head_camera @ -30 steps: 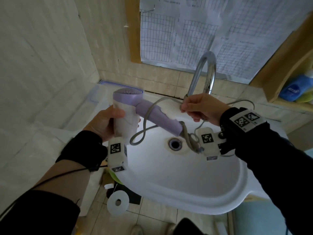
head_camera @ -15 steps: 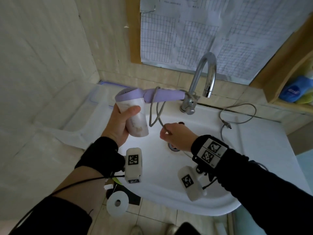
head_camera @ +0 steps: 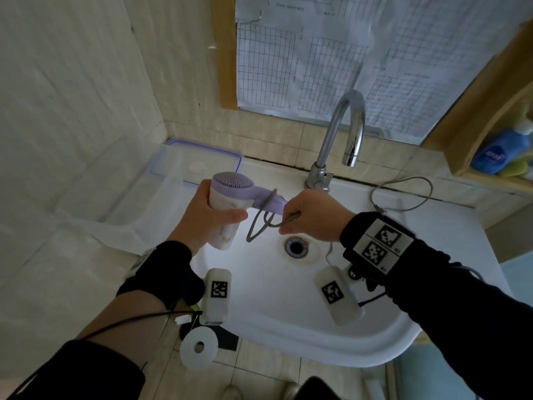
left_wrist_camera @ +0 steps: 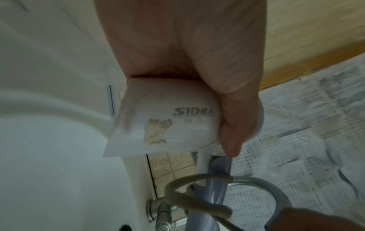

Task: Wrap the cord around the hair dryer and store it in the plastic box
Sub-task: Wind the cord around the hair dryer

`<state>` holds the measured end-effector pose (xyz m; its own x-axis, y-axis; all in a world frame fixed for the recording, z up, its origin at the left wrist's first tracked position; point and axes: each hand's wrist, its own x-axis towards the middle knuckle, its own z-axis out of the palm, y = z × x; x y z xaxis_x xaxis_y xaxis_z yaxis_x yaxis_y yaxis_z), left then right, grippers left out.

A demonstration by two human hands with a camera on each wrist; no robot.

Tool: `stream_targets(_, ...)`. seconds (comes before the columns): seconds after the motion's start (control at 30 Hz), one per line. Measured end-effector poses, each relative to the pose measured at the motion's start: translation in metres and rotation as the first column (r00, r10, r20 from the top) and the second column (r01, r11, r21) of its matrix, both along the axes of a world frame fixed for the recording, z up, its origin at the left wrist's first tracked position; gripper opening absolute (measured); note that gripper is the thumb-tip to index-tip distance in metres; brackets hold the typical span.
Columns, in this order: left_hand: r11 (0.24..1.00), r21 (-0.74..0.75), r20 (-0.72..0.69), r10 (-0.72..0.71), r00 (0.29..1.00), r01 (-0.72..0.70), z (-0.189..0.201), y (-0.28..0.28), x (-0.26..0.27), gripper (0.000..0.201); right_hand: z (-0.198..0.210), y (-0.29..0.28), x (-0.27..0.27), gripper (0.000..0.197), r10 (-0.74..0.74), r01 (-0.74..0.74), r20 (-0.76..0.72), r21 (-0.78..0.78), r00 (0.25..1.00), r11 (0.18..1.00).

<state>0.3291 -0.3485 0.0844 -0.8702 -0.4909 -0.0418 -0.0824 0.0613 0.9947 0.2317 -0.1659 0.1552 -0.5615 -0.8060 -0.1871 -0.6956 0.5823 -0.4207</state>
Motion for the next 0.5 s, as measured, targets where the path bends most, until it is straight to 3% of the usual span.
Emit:
stream_targets(0.2, 0.980, -0.074, 0.100, -0.178, 0.979, 0.186, 0.005, 0.001, 0.004, 0.083, 0.015, 0.000, -0.015, 0.017, 0.041, -0.040, 0.035, -0.004, 0.999, 0.999)
stream_targets(0.5, 0.907, 0.144, 0.085, -0.411, 0.908, 0.397, 0.015, -0.010, 0.012, 0.074, 0.017, 0.011, -0.031, 0.025, -0.024, 0.041, 0.179, -0.089, 0.983, 0.995)
